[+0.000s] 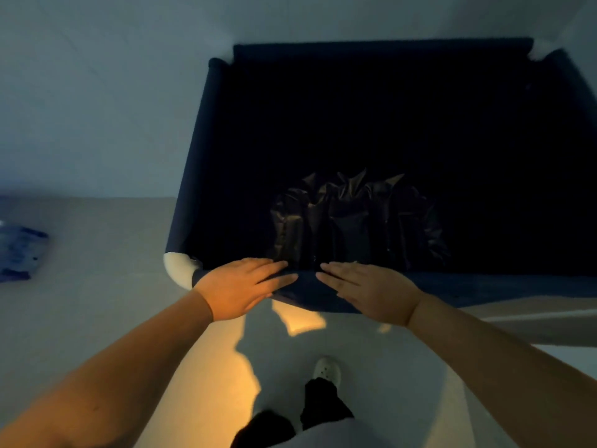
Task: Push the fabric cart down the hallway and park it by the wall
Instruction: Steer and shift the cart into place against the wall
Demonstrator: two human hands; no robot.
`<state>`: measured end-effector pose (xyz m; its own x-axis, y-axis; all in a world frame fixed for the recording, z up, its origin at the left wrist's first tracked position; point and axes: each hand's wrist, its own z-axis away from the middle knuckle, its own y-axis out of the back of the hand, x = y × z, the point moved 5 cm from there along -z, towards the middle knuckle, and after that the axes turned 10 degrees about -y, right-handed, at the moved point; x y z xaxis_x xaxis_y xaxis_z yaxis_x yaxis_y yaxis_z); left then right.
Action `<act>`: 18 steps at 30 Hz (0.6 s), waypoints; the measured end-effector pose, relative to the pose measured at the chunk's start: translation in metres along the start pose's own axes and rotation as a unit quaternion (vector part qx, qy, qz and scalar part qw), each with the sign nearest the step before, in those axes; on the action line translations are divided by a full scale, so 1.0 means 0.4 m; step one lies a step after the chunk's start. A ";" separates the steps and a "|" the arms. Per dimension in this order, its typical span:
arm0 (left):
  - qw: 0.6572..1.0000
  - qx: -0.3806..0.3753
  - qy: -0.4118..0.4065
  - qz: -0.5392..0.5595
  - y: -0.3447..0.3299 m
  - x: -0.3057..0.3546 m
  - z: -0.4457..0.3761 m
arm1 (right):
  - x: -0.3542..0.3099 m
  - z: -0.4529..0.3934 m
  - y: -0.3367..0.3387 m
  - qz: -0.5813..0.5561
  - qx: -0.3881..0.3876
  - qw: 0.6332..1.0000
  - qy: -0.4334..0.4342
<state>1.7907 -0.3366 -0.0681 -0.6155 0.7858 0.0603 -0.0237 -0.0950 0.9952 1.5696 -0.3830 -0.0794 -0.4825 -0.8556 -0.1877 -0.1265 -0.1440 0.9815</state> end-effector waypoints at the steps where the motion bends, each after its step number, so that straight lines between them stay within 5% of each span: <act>1: 1.000 -0.001 0.010 0.003 -0.006 0.002 0.004 | -0.003 0.000 0.004 -0.004 0.002 1.000 0.001; 18: 0.991 -0.060 0.120 0.019 0.003 0.025 0.007 | 0.009 0.011 0.035 -0.110 0.066 0.992 -0.011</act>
<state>1.7867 -0.3271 -0.0659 -0.7867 0.6141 0.0624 -0.0824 -0.2047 0.9754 1.5623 -0.3857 -0.0666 -0.4487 -0.7998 -0.3987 -0.3418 -0.2586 0.9035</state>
